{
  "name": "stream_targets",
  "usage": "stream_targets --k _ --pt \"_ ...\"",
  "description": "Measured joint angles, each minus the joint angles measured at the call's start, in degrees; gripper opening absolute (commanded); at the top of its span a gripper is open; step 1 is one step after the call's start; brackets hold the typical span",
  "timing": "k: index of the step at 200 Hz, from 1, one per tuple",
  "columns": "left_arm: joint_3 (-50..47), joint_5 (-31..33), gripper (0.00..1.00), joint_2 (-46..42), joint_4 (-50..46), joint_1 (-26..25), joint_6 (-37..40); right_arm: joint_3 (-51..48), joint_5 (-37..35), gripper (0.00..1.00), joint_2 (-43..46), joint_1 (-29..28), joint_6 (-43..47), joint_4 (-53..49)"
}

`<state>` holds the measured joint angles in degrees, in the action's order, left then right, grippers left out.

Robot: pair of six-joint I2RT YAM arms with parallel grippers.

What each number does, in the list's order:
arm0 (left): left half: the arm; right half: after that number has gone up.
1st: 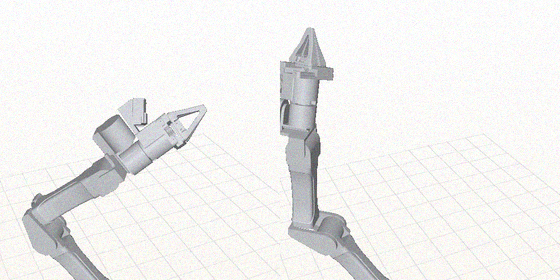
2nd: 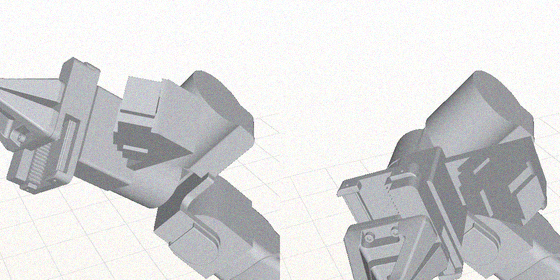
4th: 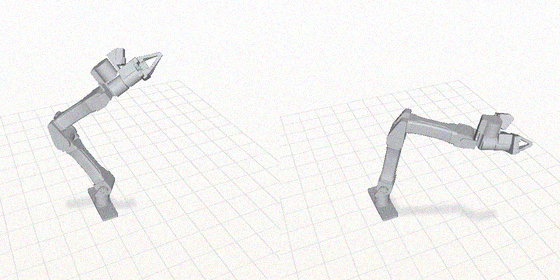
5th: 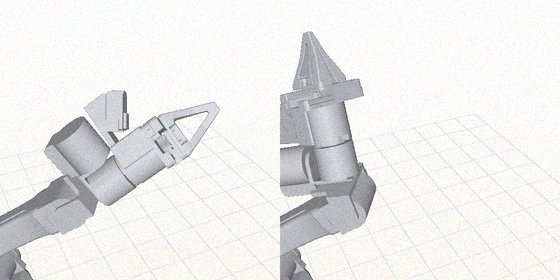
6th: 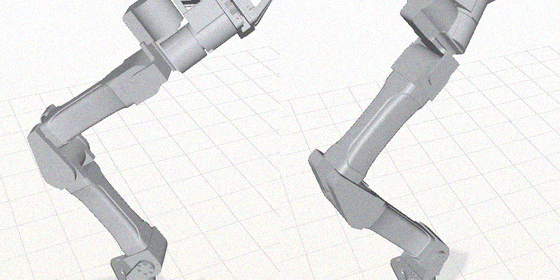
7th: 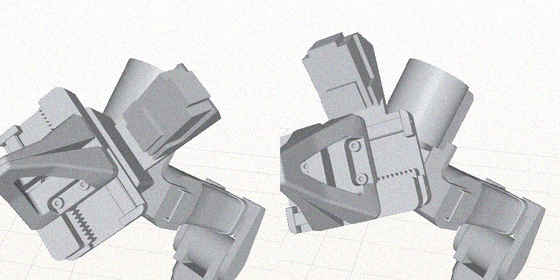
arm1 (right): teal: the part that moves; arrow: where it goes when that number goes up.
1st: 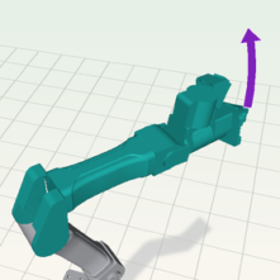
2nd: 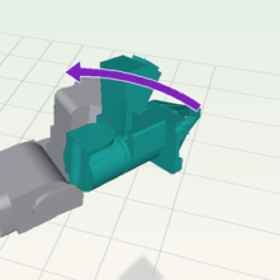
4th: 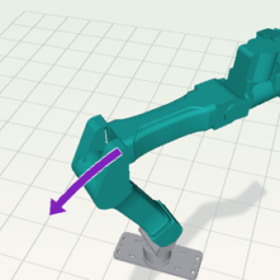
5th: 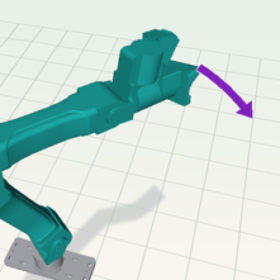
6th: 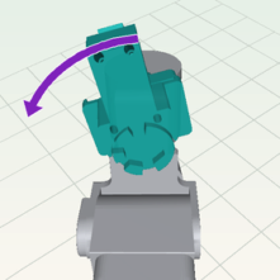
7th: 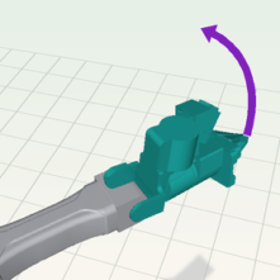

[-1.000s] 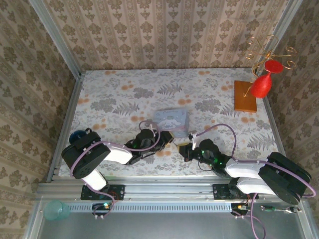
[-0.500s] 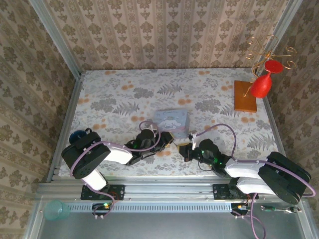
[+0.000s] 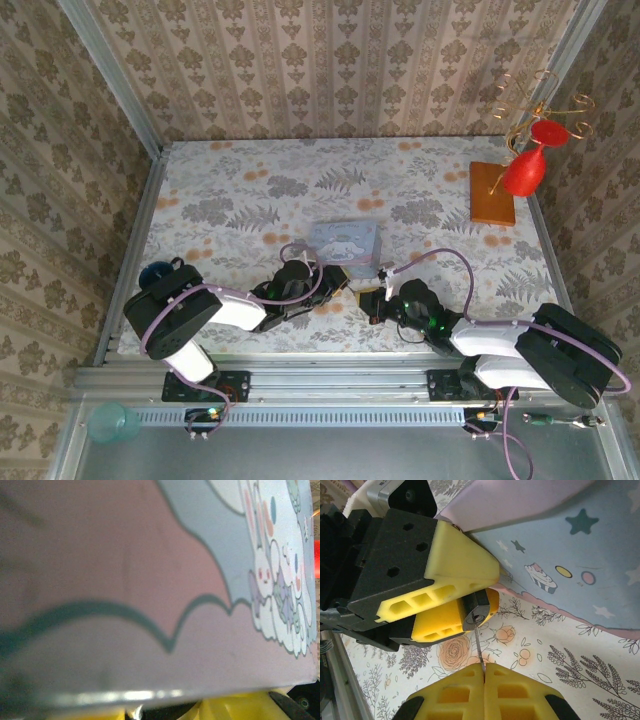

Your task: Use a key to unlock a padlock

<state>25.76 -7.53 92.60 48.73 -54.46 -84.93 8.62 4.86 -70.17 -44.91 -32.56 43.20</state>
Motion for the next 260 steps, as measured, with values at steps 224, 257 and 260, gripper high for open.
stream_targets --k 224,257,260 --pt "0.0 0.5 0.08 -0.1 0.0 -0.3 -0.4 0.3 -0.6 0.0 -1.6 0.0 -2.2 0.4" --pt "0.0 0.7 0.08 -0.5 0.0 -0.3 -0.4 0.3 -0.8 0.0 -1.5 0.0 -2.8 0.9" --pt "0.0 0.8 0.08 -0.5 0.0 -0.3 -0.4 0.3 -0.9 0.0 -1.4 0.0 -3.0 0.9"
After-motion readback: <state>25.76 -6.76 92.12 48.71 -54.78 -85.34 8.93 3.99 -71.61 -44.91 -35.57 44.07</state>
